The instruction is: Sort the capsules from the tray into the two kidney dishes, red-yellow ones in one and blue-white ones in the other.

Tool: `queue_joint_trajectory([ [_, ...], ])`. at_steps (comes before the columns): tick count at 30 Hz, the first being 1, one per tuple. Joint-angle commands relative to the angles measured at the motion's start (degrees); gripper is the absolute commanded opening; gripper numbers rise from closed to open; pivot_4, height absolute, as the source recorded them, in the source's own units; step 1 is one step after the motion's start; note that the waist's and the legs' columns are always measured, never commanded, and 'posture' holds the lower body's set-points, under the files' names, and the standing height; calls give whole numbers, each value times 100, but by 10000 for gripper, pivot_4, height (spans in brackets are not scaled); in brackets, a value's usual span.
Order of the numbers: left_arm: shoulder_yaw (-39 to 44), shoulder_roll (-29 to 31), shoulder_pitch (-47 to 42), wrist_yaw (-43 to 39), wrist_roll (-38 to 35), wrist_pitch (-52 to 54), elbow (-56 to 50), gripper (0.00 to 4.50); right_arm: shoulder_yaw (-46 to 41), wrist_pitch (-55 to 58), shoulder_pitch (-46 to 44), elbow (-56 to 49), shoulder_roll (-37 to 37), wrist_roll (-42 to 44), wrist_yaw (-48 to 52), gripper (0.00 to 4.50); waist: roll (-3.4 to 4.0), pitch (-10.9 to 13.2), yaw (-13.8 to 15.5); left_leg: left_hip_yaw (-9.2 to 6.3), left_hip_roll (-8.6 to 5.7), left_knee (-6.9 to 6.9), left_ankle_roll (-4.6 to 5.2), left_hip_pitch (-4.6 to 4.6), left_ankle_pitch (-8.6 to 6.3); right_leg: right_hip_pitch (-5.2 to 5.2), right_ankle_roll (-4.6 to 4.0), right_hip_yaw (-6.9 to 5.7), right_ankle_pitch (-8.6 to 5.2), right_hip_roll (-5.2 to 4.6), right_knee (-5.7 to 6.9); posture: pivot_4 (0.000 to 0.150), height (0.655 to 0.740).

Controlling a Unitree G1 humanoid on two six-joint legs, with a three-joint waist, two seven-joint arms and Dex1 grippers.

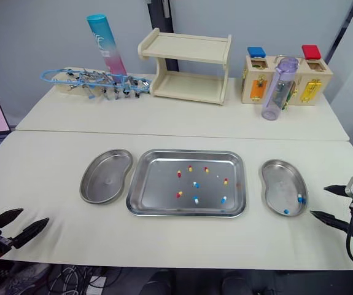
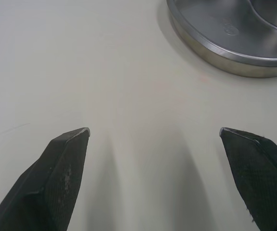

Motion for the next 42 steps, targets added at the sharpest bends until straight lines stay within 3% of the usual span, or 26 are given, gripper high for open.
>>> queue_joint_trajectory([
  [1, 119, -34, 111, 76, 0, -37, -245, 45000, -19, -165, 30, 83, -139, -18, 146, 44626, 0, 0, 3, 0, 0, 0, 0, 0, 0, 0, 0, 0, 0, 0, 0, 1500, 7400],
  [16, 296, -109, 501, 256, -206, 506, -791, 45000, -41, -622, 37, 101, -228, -20, 381, 44626, 1, 0, -2, 2, 1, -1, 0, 1, 0, -1, 0, 1, 0, 1, 2, 1500, 7400],
  [26, 44, -236, 177, 395, -194, 875, -914, 45000, -155, -404, 491, -1483, -104, 480, 747, 44626, 1, -1, 12, 0, 2, 0, 0, 1, 0, 1, 0, -1, 0, 1, 2, 1500, 7400],
  [33, -5, -242, 156, 342, -214, 995, -1131, 45000, 1158, 192, 51, -3208, 880, 943, -559, 44626, -18, -12, -7, -2, 7, 0, -1, 1, 0, 0, 0, -3, 0, 5, 4, 1500, 7400],
  [38, -45, -111, 239, 78, -160, 848, -1692, 45000, 2464, 42, -324, -2954, 1897, 251, -1534, 44626, -37, -23, 7, -3, 7, -1, -2, 2, 0, -2, 0, -3, 1, 4, 3, 1500, 7400],
  [42, -360, -10, 108, 47, -392, 1316, -2837, 45000, 2772, 28, -155, -2990, 2182, 47, -1868, 44626, -39, -24, 63, -7, 2, 0, -2, -3, 0, -2, 0, -4, 1, 1, 2, 1500, 7400],
])
